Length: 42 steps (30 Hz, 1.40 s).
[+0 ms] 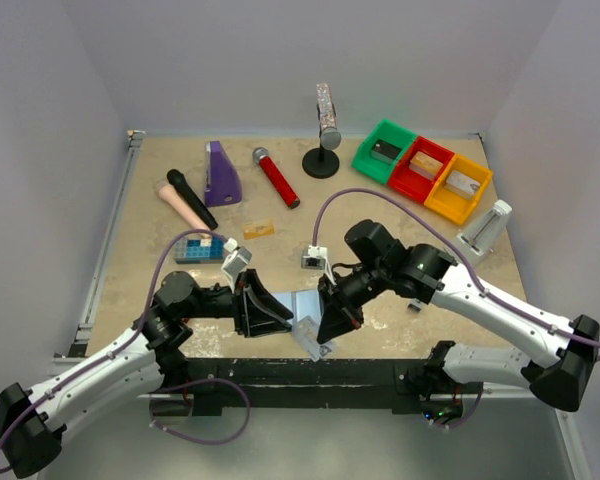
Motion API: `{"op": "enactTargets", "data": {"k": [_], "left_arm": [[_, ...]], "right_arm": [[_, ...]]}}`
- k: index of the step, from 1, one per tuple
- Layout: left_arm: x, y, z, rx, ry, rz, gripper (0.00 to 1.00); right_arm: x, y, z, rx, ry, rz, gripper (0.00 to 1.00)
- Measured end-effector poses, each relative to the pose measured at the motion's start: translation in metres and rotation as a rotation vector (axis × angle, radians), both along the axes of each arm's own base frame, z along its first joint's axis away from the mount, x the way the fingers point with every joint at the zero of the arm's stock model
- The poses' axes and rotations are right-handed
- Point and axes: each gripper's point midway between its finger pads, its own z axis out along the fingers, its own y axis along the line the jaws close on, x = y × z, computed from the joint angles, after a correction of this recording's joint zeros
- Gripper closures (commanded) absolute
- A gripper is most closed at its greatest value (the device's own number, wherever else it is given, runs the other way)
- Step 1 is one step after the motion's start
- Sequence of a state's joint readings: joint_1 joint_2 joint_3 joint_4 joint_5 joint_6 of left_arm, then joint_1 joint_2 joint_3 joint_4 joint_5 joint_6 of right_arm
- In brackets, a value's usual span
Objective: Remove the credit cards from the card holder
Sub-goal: Place the credit card at the center of the board.
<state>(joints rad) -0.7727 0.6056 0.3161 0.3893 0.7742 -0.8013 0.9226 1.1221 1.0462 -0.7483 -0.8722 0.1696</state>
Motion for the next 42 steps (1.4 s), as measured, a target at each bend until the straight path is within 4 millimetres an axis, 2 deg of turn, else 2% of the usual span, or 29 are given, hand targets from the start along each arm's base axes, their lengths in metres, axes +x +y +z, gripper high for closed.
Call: {"op": "enactTargets", "data": {"k": [12,18,22,23,25,28,31,36,39,42], "left_arm": [[-0.003,-0.002,-0.005,0.026,0.038,-0.034,0.77],[-0.006,-0.002,-0.005,0.028,0.046,-0.051,1.00],[-0.008,-0.002,-0.005,0.029,0.049,-0.060,1.00],[-0.008,-0.002,-0.005,0.028,0.049,-0.061,1.00],[-0.008,-0.002,-0.005,0.026,0.049,-0.062,1.00],[-0.007,-0.002,-0.003,0.018,0.048,-0.060,1.00],[-0.003,-0.002,-0.001,0.012,0.046,-0.028,1.00],[0.027,-0.002,-0.009,0.041,0.082,0.151,1.00],[0.060,0.001,-0.018,0.075,0.131,0.334,1.00],[0.097,0.008,-0.030,0.102,0.206,0.531,1.00]], "right_arm": [[0.006,0.006,-0.003,-0.035,-0.004,-0.004,1.00],[0.007,0.004,-0.006,-0.053,-0.009,-0.011,1.00],[0.007,0.004,-0.007,-0.060,-0.006,-0.010,1.00],[0.007,0.004,-0.007,-0.060,-0.006,-0.010,0.94],[0.007,0.004,-0.007,-0.059,-0.009,-0.008,0.68],[0.007,0.004,-0.006,-0.059,-0.011,-0.008,0.44],[0.011,0.004,-0.006,-0.068,-0.026,-0.030,0.38],[0.035,-0.008,0.005,-0.074,-0.114,-0.188,0.37],[0.058,-0.028,0.024,-0.050,-0.232,-0.372,0.35],[0.068,-0.049,0.048,0.018,-0.342,-0.522,0.33]]}}
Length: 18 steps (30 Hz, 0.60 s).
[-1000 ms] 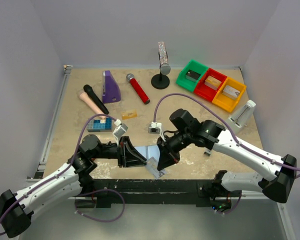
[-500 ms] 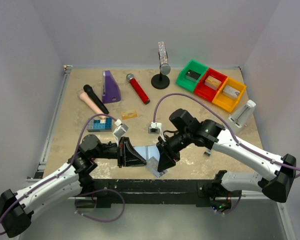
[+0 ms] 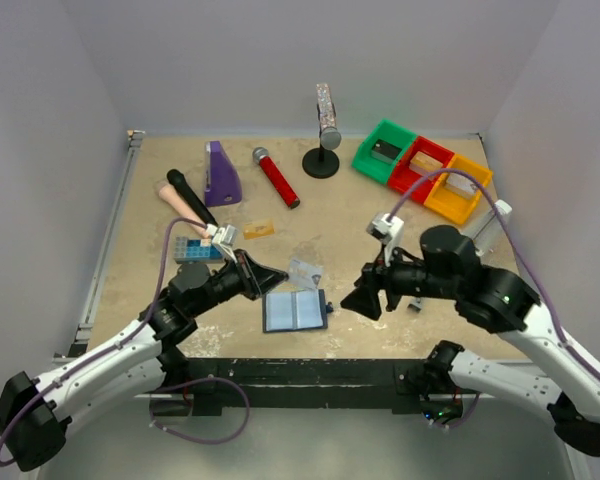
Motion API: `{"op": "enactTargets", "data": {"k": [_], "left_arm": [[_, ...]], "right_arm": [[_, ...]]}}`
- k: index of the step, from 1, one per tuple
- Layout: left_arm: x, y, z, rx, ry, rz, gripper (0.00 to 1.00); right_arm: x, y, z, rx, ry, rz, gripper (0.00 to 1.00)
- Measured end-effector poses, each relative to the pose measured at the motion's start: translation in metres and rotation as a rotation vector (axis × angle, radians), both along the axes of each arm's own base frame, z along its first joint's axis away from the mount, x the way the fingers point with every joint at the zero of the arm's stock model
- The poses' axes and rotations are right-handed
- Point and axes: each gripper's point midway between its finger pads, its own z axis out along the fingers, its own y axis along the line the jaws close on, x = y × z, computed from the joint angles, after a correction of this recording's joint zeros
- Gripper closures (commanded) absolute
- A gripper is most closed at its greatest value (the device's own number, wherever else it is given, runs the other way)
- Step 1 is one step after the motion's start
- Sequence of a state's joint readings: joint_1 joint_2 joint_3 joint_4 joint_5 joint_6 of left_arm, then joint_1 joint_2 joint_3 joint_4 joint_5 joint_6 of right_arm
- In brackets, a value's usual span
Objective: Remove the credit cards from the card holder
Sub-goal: Place the credit card at the center of the board.
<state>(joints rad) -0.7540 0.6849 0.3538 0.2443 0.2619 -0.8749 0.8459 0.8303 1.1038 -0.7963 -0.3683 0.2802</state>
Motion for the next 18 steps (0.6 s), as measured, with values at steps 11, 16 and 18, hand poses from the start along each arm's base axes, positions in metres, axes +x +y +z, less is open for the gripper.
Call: {"op": "enactTargets", "data": {"k": [11,16,18], "left_arm": [[0.100,0.012,-0.052,0.095,0.212,0.450,1.00],[0.129,0.017,-0.057,0.050,0.240,0.558,1.00],[0.140,0.022,-0.059,0.025,0.252,0.600,1.00]], "right_arm": [[0.013,-0.033,-0.044,-0.005,0.002,-0.252,0.29],[0.016,-0.035,-0.062,-0.016,0.036,-0.303,0.29],[0.017,-0.035,-0.066,0.000,0.041,-0.317,0.29]]}}
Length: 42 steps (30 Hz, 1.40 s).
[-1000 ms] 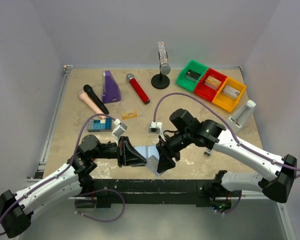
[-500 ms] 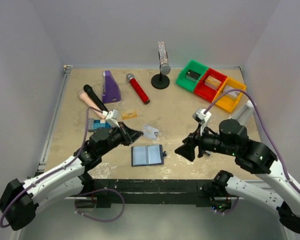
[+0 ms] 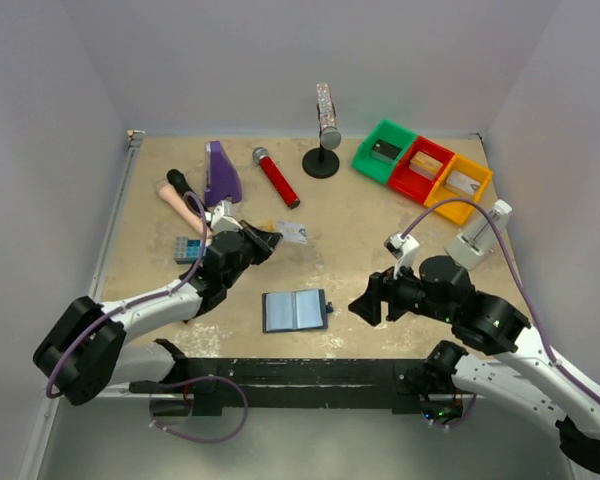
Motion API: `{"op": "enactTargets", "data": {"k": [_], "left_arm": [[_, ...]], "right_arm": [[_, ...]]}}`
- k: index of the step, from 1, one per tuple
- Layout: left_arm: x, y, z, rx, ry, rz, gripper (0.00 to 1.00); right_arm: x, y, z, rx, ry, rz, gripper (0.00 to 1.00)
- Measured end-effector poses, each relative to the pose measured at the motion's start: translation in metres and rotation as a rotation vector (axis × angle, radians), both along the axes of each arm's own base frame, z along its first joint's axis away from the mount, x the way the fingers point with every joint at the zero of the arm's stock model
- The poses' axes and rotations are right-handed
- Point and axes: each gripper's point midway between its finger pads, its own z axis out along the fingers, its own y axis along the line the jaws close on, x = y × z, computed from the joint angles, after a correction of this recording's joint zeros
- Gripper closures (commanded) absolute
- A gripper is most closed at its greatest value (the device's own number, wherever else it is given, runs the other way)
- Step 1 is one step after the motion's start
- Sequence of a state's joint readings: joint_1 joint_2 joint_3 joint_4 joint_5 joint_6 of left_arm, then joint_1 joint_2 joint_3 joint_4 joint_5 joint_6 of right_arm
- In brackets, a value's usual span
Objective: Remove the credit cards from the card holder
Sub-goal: Place the credit card at the center of the board.
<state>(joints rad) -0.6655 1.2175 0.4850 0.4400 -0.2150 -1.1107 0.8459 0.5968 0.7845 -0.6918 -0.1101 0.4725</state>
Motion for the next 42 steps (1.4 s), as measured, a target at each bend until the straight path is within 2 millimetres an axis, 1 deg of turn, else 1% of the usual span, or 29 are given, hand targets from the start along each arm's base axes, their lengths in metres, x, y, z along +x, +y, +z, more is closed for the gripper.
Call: {"op": "enactTargets", "data": {"k": [6,9,14,17,21,35,42], "left_arm": [[0.026,0.006,-0.018,-0.035,0.037,0.084,1.00],[0.036,0.003,-0.025,-0.037,0.054,0.102,1.00],[0.051,-0.003,-0.028,-0.042,0.056,0.115,1.00],[0.059,-0.006,-0.036,-0.032,0.069,0.122,1.00],[0.069,-0.010,-0.047,-0.013,0.092,0.126,1.00],[0.089,-0.011,-0.082,0.052,0.177,0.151,1.00],[0.093,-0.010,-0.089,0.068,0.197,0.154,1.00]], "right_arm": [[0.001,-0.001,-0.014,0.009,0.017,-0.027,0.30],[0.001,0.000,-0.017,0.006,0.027,-0.029,0.29],[0.002,0.002,-0.017,0.016,0.029,-0.032,0.30],[0.004,0.005,-0.018,0.022,0.030,-0.035,0.30],[0.005,0.006,-0.025,0.007,0.050,-0.038,0.30],[0.007,0.008,-0.029,-0.003,0.066,-0.041,0.30],[0.007,0.008,-0.031,-0.004,0.067,-0.041,0.30]]}}
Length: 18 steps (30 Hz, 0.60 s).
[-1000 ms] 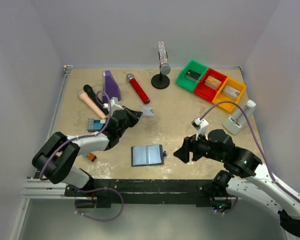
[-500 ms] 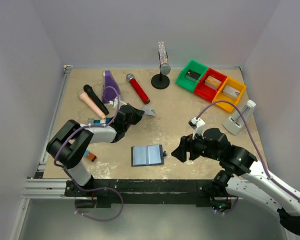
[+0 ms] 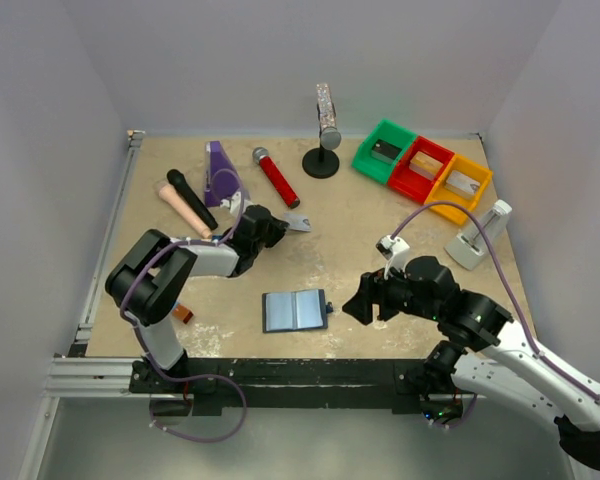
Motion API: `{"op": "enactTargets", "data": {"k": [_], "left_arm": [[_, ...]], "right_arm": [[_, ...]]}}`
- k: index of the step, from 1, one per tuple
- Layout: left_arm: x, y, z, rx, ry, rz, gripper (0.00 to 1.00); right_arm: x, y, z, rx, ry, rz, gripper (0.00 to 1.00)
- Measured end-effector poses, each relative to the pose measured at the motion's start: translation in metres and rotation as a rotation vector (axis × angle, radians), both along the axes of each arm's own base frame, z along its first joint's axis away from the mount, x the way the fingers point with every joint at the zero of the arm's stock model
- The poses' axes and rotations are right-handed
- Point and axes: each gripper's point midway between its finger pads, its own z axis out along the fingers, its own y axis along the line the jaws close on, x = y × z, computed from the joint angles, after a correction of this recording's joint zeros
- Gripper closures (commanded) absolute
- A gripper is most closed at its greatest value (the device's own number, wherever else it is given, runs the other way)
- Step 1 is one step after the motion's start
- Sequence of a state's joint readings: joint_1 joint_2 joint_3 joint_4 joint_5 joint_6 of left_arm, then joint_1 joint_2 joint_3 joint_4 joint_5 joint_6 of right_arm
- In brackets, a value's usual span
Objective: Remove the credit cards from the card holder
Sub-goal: Place the credit card at the center of the board.
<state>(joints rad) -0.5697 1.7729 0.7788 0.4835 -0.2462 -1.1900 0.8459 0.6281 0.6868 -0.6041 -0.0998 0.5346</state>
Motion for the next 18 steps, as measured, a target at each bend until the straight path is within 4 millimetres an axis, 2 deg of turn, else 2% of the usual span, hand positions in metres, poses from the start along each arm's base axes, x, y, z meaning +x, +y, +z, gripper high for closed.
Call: {"op": "enactTargets", "data": {"k": [3,13,18], "left_arm": [[0.002,0.000,-0.002,0.002,0.009,-0.002,1.00],[0.001,0.005,-0.012,0.016,0.053,-0.012,0.77],[-0.001,0.003,-0.015,0.013,0.067,-0.029,0.69]], "right_arm": [[0.000,0.000,-0.003,-0.006,0.005,0.000,0.30],[-0.001,0.000,-0.007,-0.016,0.016,0.004,0.30],[-0.001,0.000,-0.007,-0.017,0.015,0.005,0.29]]}}
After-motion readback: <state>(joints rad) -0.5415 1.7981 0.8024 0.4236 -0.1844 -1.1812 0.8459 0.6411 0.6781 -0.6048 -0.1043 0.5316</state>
